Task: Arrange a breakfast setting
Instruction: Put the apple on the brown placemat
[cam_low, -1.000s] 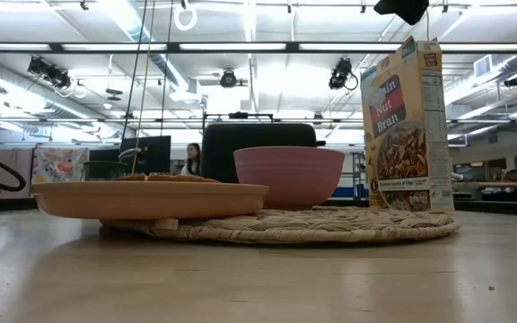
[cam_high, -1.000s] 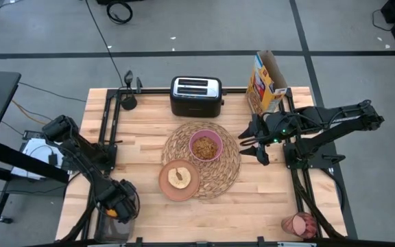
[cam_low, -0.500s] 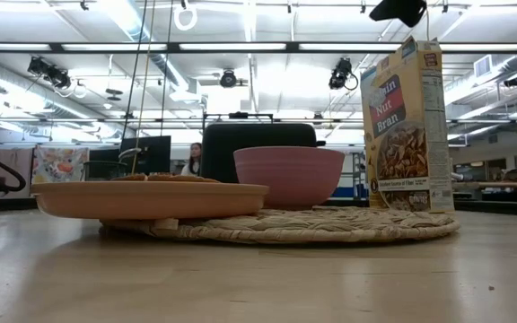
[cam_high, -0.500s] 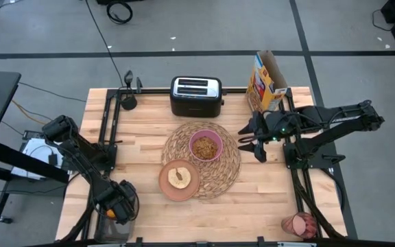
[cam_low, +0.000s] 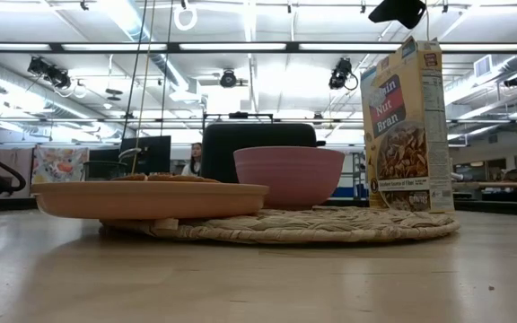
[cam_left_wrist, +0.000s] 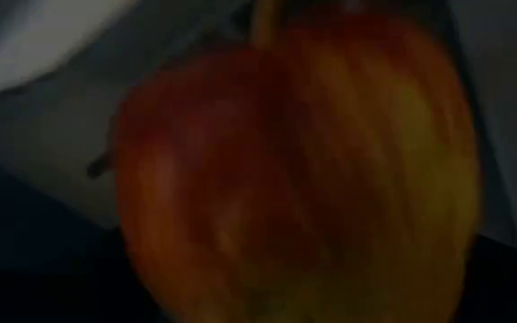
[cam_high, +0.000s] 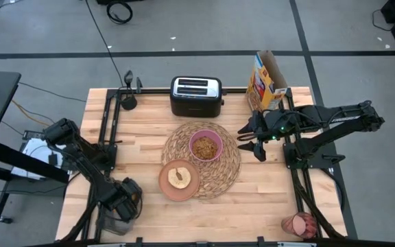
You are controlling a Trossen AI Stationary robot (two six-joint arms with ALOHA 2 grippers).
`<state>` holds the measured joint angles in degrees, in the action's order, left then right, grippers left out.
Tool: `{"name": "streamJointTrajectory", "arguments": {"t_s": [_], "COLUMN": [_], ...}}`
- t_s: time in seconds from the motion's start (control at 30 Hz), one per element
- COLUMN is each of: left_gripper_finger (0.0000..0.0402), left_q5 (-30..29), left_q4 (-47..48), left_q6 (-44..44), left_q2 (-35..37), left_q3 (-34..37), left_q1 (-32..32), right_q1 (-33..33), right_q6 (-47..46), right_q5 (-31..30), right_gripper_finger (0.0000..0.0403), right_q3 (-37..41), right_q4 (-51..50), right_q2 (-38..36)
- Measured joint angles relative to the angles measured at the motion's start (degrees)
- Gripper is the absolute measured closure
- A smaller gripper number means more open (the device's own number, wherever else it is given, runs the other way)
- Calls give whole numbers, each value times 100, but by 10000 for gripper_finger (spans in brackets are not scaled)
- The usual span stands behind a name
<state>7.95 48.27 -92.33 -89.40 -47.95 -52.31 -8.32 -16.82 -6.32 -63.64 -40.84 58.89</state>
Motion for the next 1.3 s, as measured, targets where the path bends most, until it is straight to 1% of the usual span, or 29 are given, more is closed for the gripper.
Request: {"name": "streamJointTrajectory", "arguments": {"t_s": [0.3,0.4,0.57,0.6,0.73,0.83,0.9,0.93,0.97,1.0,1.03,1.1,1.2,1.3], "left_gripper_finger": [30,51,111,116,116,116,116,116,116,116,116,116,116,116], "left_q5": [139,175,183,173,-104,-335,-580,-796,-1135,-1632,-2206,-3579,-5166,-6239], "left_q4": [120,118,142,166,670,1351,1786,2020,2312,2612,2903,3473,3871,3829], "left_q6": [148,132,-151,-204,-513,-703,-818,-905,-992,-1120,-1259,-1511,-1384,-575], "left_q2": [24,29,205,270,556,743,858,898,929,953,964,966,970,966], "left_q3": [-10,-17,-57,-107,-551,-1091,-1575,-1844,-2156,-2465,-2747,-3209,-3454,-3360], "left_q1": [-4,-4,-62,-88,-284,-427,-495,-506,-511,-509,-508,-470,-140,441], "right_q1": [53,74,74,74,72,73,72,72,72,72,72,62,15,9], "right_q6": [90,122,187,190,229,393,485,505,503,464,397,343,333,460], "right_q5": [43,46,120,160,194,194,195,194,168,109,47,11,13,14], "right_gripper_finger": [107,107,107,107,107,107,107,107,107,107,107,107,107,107], "right_q3": [0,0,0,0,0,0,0,0,0,0,-2,-2,-107,-565], "right_q4": [13,17,26,27,33,120,262,361,491,658,879,1299,1823,1888], "right_q2": [0,0,0,0,0,-2,-2,-2,0,14,53,158,454,929]}}
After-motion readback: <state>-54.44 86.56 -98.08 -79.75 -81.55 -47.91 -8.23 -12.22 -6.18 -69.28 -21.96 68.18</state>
